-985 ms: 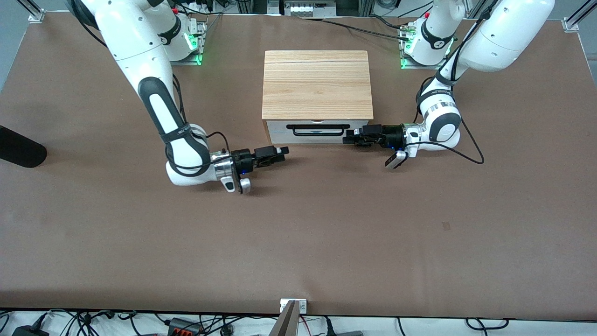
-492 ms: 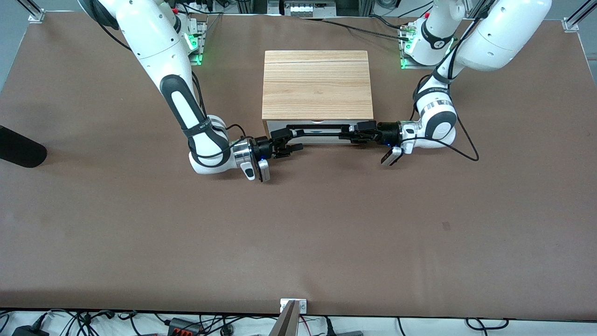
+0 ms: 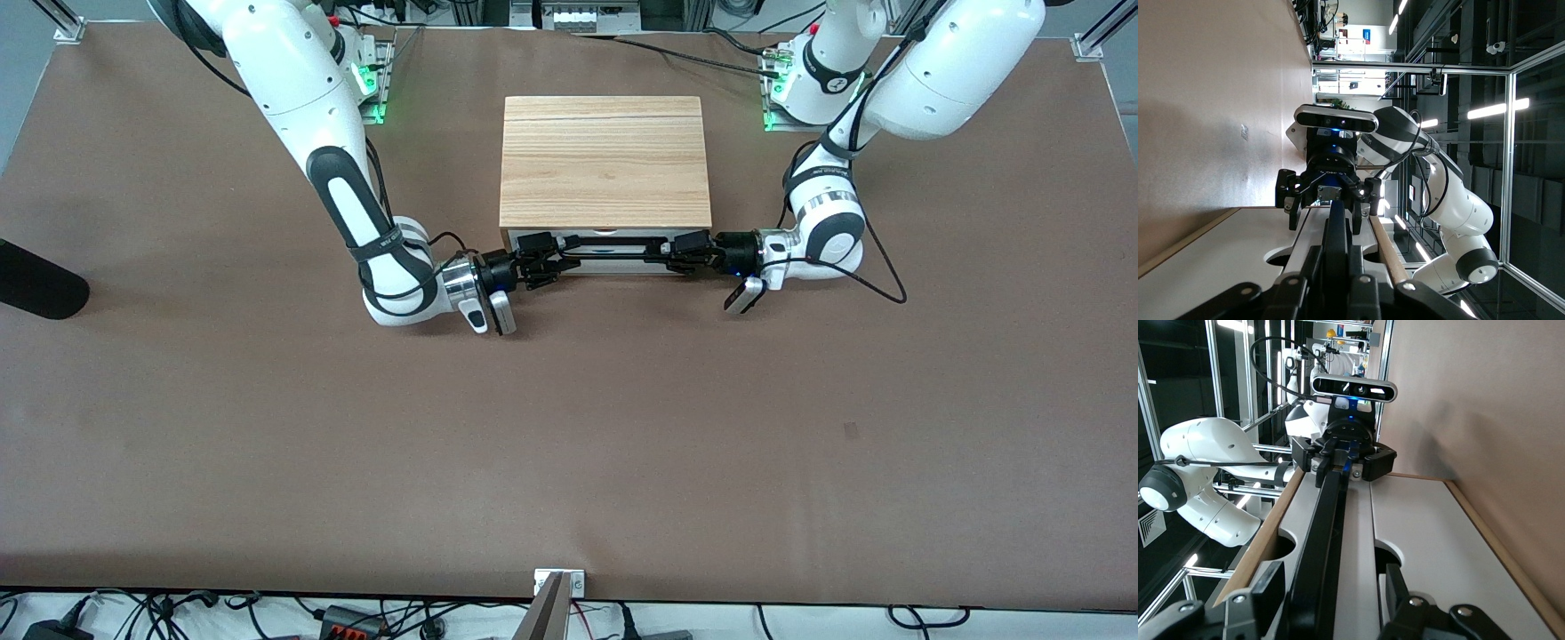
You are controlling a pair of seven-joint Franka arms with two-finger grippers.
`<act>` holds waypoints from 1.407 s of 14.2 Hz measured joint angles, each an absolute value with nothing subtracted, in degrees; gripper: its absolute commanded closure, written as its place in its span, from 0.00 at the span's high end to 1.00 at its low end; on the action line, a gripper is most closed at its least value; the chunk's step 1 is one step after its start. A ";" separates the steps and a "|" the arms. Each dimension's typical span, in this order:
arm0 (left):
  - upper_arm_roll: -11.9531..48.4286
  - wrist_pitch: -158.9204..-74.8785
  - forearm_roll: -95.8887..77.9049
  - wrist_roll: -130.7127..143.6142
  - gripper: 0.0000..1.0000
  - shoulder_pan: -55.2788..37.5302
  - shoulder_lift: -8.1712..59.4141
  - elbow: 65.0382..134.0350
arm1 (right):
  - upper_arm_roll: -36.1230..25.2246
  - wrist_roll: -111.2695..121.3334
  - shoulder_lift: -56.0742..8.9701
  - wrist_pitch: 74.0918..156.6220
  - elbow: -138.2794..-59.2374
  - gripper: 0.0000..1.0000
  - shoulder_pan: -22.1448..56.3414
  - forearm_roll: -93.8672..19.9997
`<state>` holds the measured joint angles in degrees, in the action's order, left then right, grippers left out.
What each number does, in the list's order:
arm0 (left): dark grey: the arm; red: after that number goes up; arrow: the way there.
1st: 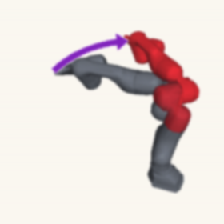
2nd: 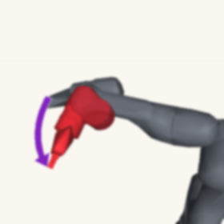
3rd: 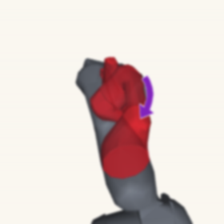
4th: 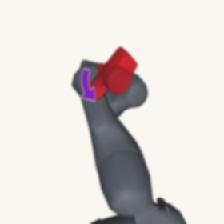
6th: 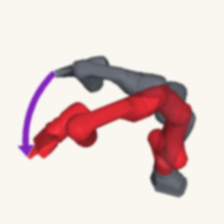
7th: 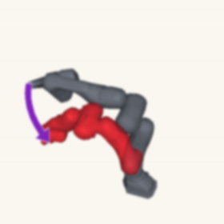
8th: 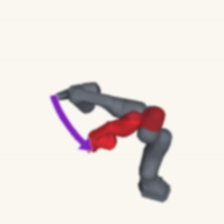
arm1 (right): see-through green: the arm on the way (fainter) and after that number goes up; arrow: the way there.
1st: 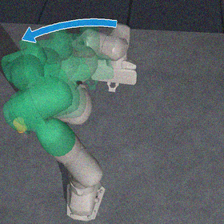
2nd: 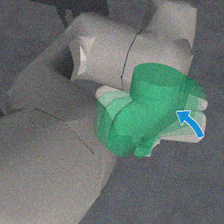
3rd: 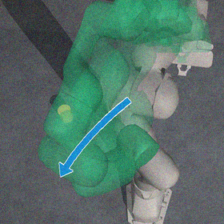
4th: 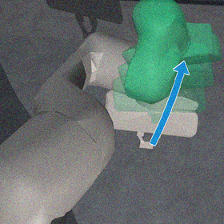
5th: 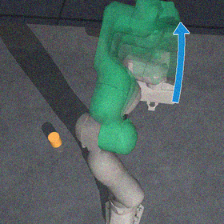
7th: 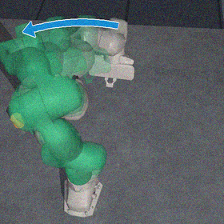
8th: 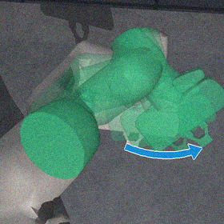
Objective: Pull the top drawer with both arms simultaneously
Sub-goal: 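Close both grippers on the black drawer handle, then pull the drawer handle outward with both grippers together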
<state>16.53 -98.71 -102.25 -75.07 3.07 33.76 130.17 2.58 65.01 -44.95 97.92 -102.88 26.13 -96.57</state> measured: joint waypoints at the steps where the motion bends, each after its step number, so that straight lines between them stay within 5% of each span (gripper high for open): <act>1: 16.52 -98.68 -102.31 -75.17 0.16 3.07 33.82 130.17 | 2.62 65.30 -44.87 97.77 -102.86 0.28 26.12 -96.78; 3: 16.53 -98.65 -102.36 -74.97 0.12 3.10 33.83 130.22 | 2.63 66.45 -44.31 96.71 -102.88 0.03 25.89 -96.90; 4: 16.53 -98.34 -102.38 -75.04 0.12 3.13 33.83 130.23 | 2.63 66.44 -44.13 96.53 -102.96 0.00 25.83 -96.94; 20: 16.52 -99.53 -104.12 -74.99 0.08 3.47 36.06 126.19 | 1.84 64.38 -47.66 97.78 -96.50 0.00 25.55 -96.90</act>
